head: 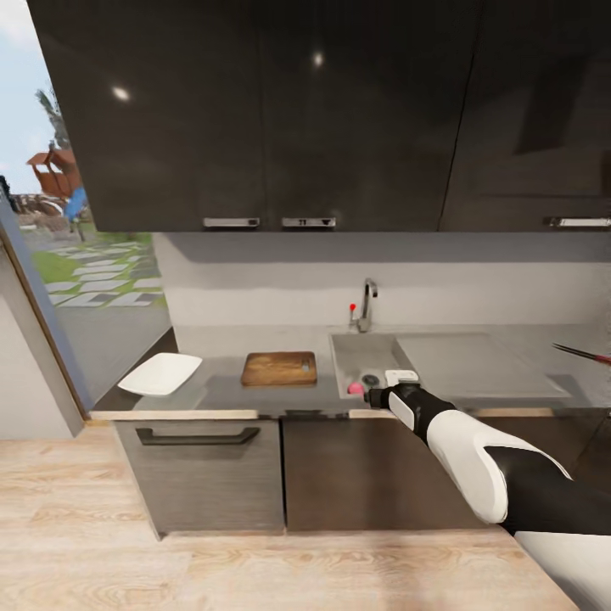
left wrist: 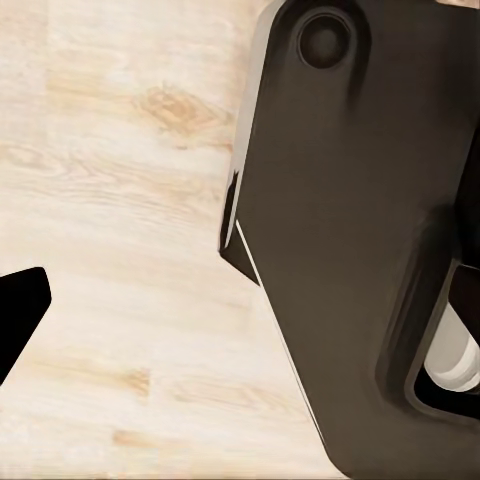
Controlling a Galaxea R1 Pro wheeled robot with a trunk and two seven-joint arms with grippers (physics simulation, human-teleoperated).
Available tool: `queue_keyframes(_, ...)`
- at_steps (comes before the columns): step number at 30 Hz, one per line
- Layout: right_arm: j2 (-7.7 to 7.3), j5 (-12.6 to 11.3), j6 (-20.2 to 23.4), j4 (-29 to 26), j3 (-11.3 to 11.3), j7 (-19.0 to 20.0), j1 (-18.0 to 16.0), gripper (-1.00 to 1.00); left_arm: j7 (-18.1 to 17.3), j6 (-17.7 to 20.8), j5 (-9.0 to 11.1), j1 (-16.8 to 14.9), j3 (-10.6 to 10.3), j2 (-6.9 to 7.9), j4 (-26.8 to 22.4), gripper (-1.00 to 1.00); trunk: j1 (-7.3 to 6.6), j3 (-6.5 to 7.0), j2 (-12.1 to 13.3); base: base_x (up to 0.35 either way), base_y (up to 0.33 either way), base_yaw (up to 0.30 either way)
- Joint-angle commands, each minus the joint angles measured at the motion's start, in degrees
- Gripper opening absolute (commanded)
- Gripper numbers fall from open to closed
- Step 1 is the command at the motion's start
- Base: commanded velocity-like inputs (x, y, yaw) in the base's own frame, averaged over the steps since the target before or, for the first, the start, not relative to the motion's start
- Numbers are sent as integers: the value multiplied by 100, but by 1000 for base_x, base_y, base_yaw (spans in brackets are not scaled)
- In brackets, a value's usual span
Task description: In the kitchen, take the Vidalia onion out of the sink, dice it on the chopping board with the paring knife, put the diced onion into the bowl on the countertop, then place both the paring knife and the chopping board into the sink.
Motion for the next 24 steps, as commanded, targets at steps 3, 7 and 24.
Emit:
queue_keyframes(3,6,43,34,-6,-47,-17,1,100,-12,-28,16,-3,21,1,10,100,-1,-5,-7,-338,0,0)
queue_keyframes(7,10,43,34,-4,-47,-21,-2,100,-12,-28,16,-3,22,-1,4,100,-1,-5,-7,-338,0,0)
queue_keyframes(24,29,47,-2776,205,-55,-7,1331,100,-12,-28,-5,-3,31,-3,-523,100,-1,-5,-7,-174,0,0)
